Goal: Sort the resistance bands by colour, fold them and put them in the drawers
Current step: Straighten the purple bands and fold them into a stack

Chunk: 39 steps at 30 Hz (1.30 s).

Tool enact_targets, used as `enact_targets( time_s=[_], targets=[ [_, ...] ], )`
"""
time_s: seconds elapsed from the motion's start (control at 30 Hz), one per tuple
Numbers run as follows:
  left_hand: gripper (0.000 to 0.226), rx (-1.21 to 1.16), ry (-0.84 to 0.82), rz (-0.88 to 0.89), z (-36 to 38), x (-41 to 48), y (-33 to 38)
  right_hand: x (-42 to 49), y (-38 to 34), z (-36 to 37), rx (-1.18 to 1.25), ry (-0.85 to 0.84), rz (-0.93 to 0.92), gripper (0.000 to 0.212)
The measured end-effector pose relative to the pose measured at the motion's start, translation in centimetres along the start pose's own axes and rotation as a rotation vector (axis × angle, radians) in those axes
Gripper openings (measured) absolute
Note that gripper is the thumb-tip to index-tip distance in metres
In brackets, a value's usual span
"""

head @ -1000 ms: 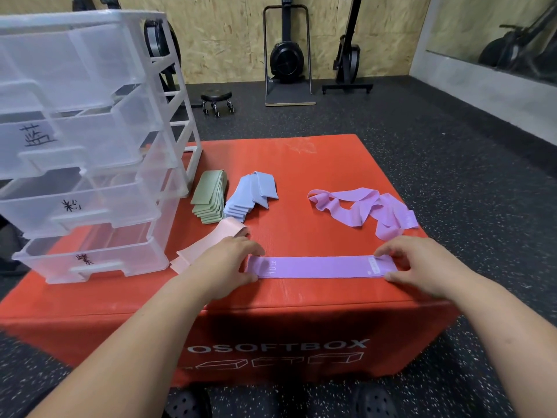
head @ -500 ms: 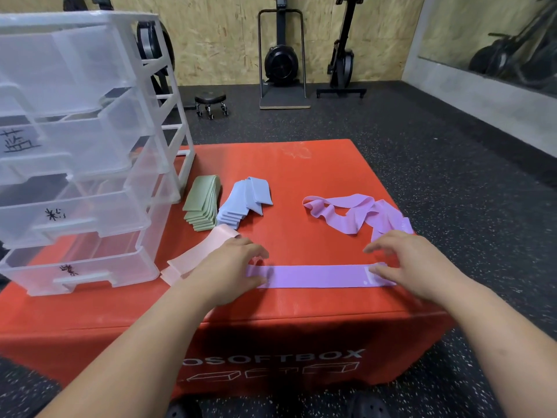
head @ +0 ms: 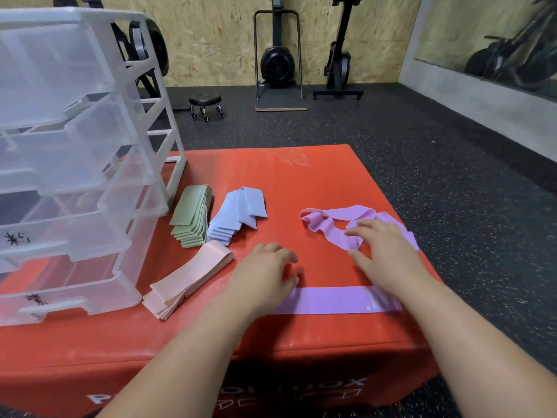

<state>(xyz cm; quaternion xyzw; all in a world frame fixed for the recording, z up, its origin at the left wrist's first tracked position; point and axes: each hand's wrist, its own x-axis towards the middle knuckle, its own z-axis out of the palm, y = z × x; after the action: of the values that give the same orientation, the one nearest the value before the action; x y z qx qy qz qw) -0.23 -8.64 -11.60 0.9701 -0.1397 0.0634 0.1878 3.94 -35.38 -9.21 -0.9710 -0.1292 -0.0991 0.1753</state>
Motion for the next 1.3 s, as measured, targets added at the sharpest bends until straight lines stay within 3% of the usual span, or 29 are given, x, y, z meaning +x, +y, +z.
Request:
enact_targets(
  time_s=[0.13,0.3,0.43,0.5,0.57,0.67,0.73,0.83,1.0,1.17,1.3],
  targets=[
    [0.037,0.005,0.010,-0.027,0.9,0.7,0.0,2.0,-2.6,2.7,-0.105,-0.121,-0.115,0.047],
    [0.037,0.000,0.008,-0.040,1.1,0.6,-0.3,3.3,-3.1,4.4,-0.273,-0.263,-0.035,0.051],
    [0.035,-0.006,0.015,-0.043,0.6,0.3,-0.9,4.2,-3.1,4.0,-0.225,-0.182,-0.044,0.040],
    [0.032,-0.027,0.055,-0.049,0.0,0.1,-1.4,4.4,-4.2,2.8,0.009,-0.069,-0.034,0.025],
    [0.031,-0.080,0.104,-0.062,-0.7,0.0,-1.6,4.5,-5.6,1.3,0.401,-0.004,0.032,0.014],
    [0.032,-0.247,0.215,-0.104,-1.7,0.0,-1.6,4.3,-7.4,-0.7,0.900,0.009,0.037,0.017],
    [0.033,-0.396,0.268,-0.156,-2.3,0.0,-1.3,4.0,-8.0,-1.4,1.025,-0.016,0.021,0.019],
    [0.035,-0.650,0.257,-0.254,-3.2,0.1,-0.5,3.5,-8.2,-1.8,1.045,-0.096,0.010,0.029],
    [0.035,-1.043,0.075,-0.339,-3.4,-0.1,0.8,2.3,-8.7,-2.4,0.972,-0.195,-0.073,0.034],
    [0.025,-1.186,-0.034,-0.323,-3.4,-0.1,1.7,1.4,-9.0,-3.1,0.952,-0.201,-0.104,0.031],
    [0.031,-1.195,0.102,-0.339,-3.9,0.3,1.9,1.8,-8.1,-2.9,0.856,-0.096,-0.080,0.034]
  ],
)
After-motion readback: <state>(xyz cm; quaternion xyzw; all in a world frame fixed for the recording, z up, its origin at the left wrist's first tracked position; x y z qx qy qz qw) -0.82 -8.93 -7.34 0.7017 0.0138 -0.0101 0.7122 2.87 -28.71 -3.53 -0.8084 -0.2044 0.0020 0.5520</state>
